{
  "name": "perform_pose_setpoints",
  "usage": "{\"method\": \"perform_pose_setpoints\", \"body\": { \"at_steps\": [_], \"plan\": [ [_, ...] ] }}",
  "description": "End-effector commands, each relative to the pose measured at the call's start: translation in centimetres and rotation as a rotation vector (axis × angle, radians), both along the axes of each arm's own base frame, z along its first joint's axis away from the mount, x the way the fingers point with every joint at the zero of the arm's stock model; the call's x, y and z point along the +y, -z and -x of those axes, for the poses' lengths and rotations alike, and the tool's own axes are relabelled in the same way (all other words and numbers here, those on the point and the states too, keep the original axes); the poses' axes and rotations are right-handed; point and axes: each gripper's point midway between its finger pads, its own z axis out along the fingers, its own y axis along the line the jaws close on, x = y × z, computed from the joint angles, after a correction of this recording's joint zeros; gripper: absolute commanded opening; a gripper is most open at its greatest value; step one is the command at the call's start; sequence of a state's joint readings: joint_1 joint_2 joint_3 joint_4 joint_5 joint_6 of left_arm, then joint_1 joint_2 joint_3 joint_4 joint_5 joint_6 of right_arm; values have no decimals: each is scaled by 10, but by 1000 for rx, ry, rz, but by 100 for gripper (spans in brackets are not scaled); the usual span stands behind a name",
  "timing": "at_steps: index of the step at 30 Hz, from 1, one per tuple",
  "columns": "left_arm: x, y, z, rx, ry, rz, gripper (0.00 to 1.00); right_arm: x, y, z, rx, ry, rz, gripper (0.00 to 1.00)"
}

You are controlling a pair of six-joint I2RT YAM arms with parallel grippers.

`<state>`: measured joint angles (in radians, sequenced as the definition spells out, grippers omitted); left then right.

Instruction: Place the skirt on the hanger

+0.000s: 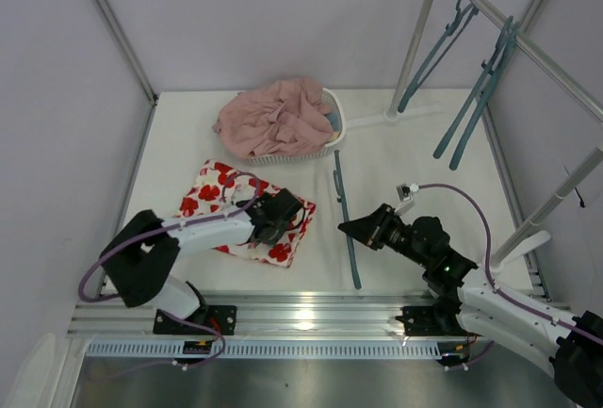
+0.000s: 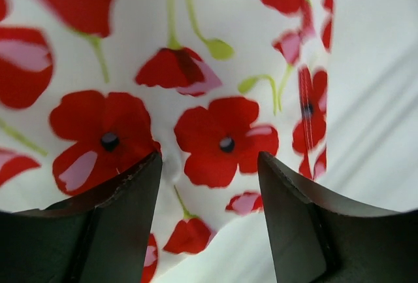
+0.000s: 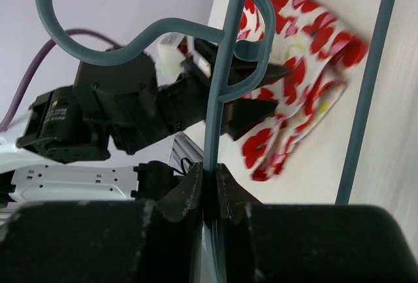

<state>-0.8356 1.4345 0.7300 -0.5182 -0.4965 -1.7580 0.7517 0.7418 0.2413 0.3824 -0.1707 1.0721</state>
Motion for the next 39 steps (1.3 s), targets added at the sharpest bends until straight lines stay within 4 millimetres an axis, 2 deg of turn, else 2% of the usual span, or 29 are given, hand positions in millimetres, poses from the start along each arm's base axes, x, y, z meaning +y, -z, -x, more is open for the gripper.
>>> {"method": "perform_pose_setpoints", "body": {
  "at_steps": [1,2,4,5,6,7,8,9,10,11,12,13,16,19,20,21,23,25,26,29,30,31,32,33,34,39],
  "plan": [
    [-64,-29,-41,-111,85,121,66,-3,-13,3,-45,-13,-20,0],
    [-73,-29,-46,-105,115,113,66,-5,-13,4,-56,-14,-17,0],
    [-78,-35,-45,-116,202,66,69,-8,-10,4,-55,-10,-10,0],
    [-76,-39,-42,-127,225,43,70,-9,-11,6,-59,-13,-16,0],
    [-73,-55,-42,-176,258,14,73,-10,-10,8,-60,-16,-20,0],
    [-70,-62,-40,-198,286,3,75,-11,-10,9,-64,-19,-23,0],
    [-60,-61,-34,-204,316,-27,76,-12,-9,10,-66,-19,-29,0],
    [-57,-86,-33,-276,378,-31,80,-13,-11,13,-79,-26,-40,0],
    [-55,-100,-31,-319,426,-37,81,-14,-11,13,-84,-26,-42,0],
    [-47,-96,-23,-325,485,-71,81,-14,-12,14,-89,-28,-46,0],
    [-43,-120,-19,-406,584,-101,82,-15,-12,14,-95,-28,-47,0],
    [-42,-124,-11,-417,656,-110,82,-15,-11,15,-93,-31,-44,0],
    [-16,-120,10,-409,782,-226,83,-13,-3,16,-72,-51,-29,0],
    [4,-109,18,-348,846,-341,81,-11,-4,15,-83,-60,-47,0],
    [5,-110,16,-344,885,-381,81,-11,-8,14,-93,-55,-56,0],
    [3,-106,18,-330,931,-396,80,-11,-7,13,-91,-49,-54,0],
    [-16,-102,19,-332,1062,-394,80,-13,-11,10,-98,-31,-54,0],
    [-29,-103,13,-355,1105,-392,80,-15,-11,8,-89,-13,-57,0],
    [-33,-93,11,-330,1141,-418,80,-17,-10,7,-80,-1,-56,0],
    [-47,-96,-3,-333,1173,-450,79,-19,-12,9,-71,9,-90,0],
    [-54,-83,-5,-295,1207,-452,79,-21,-5,9,-59,17,-92,0],
    [-64,-90,-10,-314,1217,-441,79,-22,-3,9,-58,22,-96,0],
    [-72,-88,-13,-318,1232,-431,79,-23,-3,10,-63,25,-104,0],
    [-78,-75,-12,-280,1257,-423,79,-25,3,10,-56,35,-104,0],
    [-85,-78,-17,-287,1255,-417,78,-26,6,10,-53,38,-101,0],
    [-105,-53,-20,-228,1270,-382,77,-27,7,8,-60,51,-122,0]
  ]
}}
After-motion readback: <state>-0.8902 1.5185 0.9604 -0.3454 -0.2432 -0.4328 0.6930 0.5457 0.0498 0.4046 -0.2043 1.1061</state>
